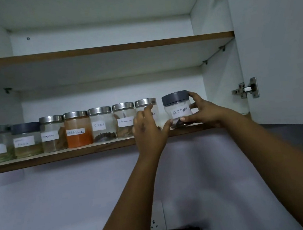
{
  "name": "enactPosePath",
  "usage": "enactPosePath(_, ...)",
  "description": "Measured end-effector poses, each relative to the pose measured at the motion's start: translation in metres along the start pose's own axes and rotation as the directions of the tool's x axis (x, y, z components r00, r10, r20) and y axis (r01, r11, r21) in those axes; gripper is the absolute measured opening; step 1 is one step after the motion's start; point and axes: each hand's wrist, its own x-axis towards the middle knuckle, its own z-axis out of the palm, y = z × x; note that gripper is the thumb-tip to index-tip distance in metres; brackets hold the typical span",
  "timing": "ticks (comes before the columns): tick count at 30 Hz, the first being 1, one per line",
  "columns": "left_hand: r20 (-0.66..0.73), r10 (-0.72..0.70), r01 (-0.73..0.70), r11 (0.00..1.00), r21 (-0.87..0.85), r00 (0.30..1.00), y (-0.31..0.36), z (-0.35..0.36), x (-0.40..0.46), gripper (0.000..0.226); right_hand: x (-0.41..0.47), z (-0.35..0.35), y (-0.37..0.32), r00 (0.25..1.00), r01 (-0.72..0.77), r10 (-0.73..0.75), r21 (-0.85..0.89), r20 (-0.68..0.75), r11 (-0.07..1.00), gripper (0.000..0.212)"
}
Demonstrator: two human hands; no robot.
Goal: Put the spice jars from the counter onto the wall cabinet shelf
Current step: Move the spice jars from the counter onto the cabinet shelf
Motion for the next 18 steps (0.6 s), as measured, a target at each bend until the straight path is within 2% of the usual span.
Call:
enactPosePath(2, -0.128, 0.029, -0.027, 1.000, 0.013, 0.991, -0.010, 0.006, -0.006, 0.041, 0.010, -0.001, 0.002, 0.998, -0.056, 0.057, -0.045, 0.037, 0.997, 0.106)
enactPosePath(4, -0.169, 0.078, -0.071, 0.996, 0.049, 0.982, -0.020, 0.012, -0.010, 0.029, 0.020, 0.001, 0.003, 0.994, -0.093, 0.094, -0.023, 0.054, 0.995, 0.108)
enactPosePath(8, -0.111, 0.280, -0.232, 0.918, 0.322, 0.954, -0.039, 0.025, -0.027, 0.027, 0.036, 0.011, 0.008, 0.991, -0.118, 0.117, 0.009, 0.066, 0.993, 0.109)
enactPosePath(10, -0.094, 0.347, -0.284, 0.873, 0.397, 0.933, -0.047, 0.028, -0.031, 0.026, 0.042, 0.013, 0.010, 0.989, -0.131, 0.131, 0.009, 0.069, 0.991, 0.109)
enactPosePath(18, -0.137, 0.354, -0.275, 0.874, 0.401, 0.925, -0.048, 0.031, -0.031, 0.023, 0.056, 0.009, 0.027, 0.975, -0.188, 0.180, 0.054, 0.127, 0.981, 0.095)
